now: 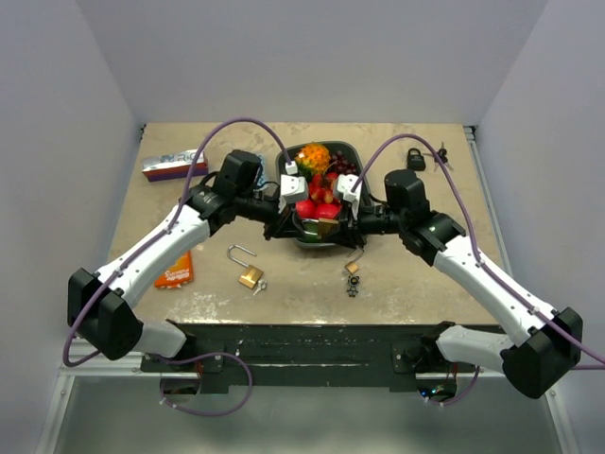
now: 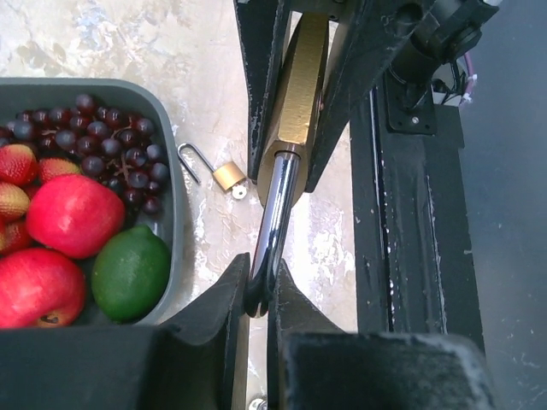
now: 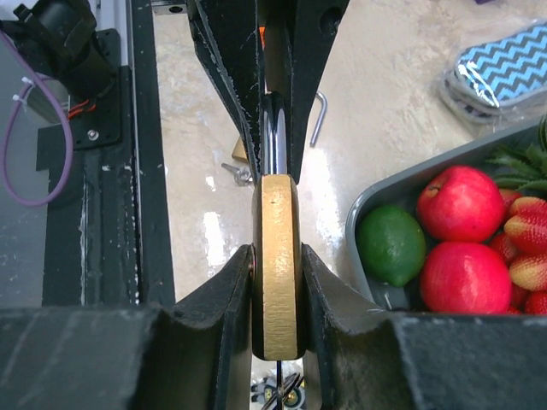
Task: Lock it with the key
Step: Lock the lock.
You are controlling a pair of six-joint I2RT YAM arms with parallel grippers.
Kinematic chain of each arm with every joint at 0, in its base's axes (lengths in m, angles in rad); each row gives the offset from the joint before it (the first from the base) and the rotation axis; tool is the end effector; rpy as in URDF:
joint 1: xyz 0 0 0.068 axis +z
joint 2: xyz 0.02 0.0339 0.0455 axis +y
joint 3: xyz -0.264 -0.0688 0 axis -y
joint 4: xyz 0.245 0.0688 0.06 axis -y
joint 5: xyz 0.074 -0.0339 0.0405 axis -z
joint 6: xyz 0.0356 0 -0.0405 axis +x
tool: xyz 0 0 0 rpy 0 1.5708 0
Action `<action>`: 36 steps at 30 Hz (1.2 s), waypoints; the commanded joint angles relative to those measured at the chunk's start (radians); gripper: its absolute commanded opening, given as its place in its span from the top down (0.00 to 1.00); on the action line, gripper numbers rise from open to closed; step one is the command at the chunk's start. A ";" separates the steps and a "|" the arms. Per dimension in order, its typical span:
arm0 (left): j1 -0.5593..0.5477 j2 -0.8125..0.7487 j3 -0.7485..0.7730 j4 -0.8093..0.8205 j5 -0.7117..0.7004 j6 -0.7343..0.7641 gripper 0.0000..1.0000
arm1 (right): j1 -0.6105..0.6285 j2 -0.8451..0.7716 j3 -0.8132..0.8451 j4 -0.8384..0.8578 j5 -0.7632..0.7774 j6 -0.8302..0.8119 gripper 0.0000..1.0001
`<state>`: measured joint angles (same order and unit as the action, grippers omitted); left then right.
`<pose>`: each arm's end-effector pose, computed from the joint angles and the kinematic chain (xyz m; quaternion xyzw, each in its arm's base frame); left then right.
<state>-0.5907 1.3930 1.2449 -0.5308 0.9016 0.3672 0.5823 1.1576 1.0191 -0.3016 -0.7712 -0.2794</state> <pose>0.2330 -0.1899 0.3362 0.5410 0.6341 -0.4339 0.3420 0.1993 0.1609 0.3385 -0.5098 0.6267 0.3888 0.4428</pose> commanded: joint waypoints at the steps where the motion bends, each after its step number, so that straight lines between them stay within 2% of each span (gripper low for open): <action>1: -0.179 0.012 0.010 0.515 0.249 -0.152 1.00 | 0.116 0.040 0.035 0.371 -0.183 0.031 1.00; 6: -0.123 -0.025 -0.005 0.459 0.227 -0.151 1.00 | 0.088 -0.022 0.019 0.247 -0.148 0.014 1.00; 11: -0.011 -0.046 -0.007 0.408 0.243 -0.169 1.00 | 0.062 -0.035 0.041 0.139 -0.073 0.042 1.00; 12: -0.005 -0.052 0.001 0.387 0.243 -0.140 1.00 | 0.050 -0.035 0.045 0.113 -0.068 0.048 0.81; 17: 0.020 -0.057 0.014 0.267 0.258 -0.044 1.00 | -0.010 -0.041 0.050 0.084 -0.088 0.068 0.68; 18: 0.022 -0.058 0.013 0.258 0.260 -0.034 1.00 | -0.028 -0.042 0.053 0.072 -0.089 0.071 0.56; 20: 0.026 -0.060 0.011 0.238 0.261 -0.011 1.00 | -0.047 -0.041 0.064 0.055 -0.103 0.071 0.53; 24: 0.032 -0.058 0.004 0.209 0.264 0.018 1.00 | -0.058 -0.055 0.075 -0.007 -0.102 0.036 0.41; 28: 0.038 -0.060 -0.004 0.193 0.267 0.041 1.00 | -0.058 -0.082 0.073 -0.047 -0.102 0.011 0.41; 31: 0.043 -0.058 -0.007 0.174 0.269 0.055 1.00 | -0.059 -0.091 0.079 -0.105 -0.093 -0.023 0.34; 33: 0.048 -0.057 -0.009 0.157 0.267 0.078 1.00 | -0.062 -0.107 0.084 -0.148 -0.086 -0.040 0.25; 36: 0.066 -0.049 -0.022 0.127 0.267 0.105 1.00 | -0.061 -0.125 0.090 -0.203 -0.068 -0.081 0.20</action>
<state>-0.5507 1.3754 1.1995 -0.4412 1.0813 0.4019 0.5240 1.0763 1.0565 -0.4156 -0.8391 -0.2924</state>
